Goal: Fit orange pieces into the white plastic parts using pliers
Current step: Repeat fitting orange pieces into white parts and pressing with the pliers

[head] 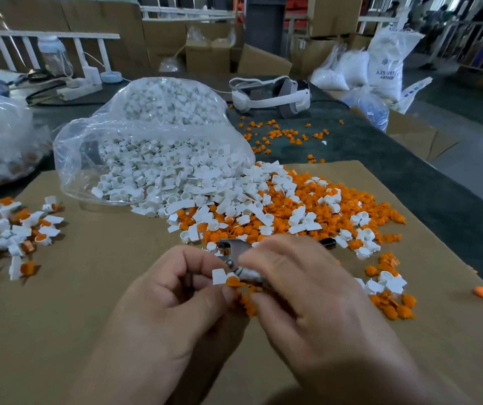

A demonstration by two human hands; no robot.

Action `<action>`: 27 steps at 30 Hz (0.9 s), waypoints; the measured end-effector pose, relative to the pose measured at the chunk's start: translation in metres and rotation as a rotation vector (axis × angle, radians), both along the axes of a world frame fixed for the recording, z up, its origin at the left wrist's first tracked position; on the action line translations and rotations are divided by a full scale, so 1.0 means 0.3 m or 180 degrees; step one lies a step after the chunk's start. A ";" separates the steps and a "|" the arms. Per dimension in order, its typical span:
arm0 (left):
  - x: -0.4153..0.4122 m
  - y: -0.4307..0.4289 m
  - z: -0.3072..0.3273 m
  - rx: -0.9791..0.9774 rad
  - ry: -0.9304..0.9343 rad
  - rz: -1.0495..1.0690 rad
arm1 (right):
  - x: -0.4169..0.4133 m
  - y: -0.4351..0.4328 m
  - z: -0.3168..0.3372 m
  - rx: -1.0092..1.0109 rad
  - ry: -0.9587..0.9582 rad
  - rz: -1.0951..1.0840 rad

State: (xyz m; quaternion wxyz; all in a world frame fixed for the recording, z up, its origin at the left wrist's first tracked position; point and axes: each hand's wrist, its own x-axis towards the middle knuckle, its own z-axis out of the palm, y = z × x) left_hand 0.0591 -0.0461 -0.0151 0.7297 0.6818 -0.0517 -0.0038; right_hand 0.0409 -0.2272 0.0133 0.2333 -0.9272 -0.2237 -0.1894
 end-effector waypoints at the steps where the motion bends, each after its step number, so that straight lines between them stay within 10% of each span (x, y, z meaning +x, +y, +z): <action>1: 0.007 0.009 -0.001 0.0086 -0.0009 0.0079 | 0.009 -0.019 0.005 -0.0171 -0.0001 -0.0204; 8: 0.036 0.036 0.000 0.0204 0.0035 0.0193 | 0.046 -0.115 -0.003 -0.1491 0.1008 -0.0585; 27: 0.033 0.033 -0.010 0.0359 0.0080 0.0088 | 0.093 -0.068 -0.040 -0.1330 0.0906 -0.0766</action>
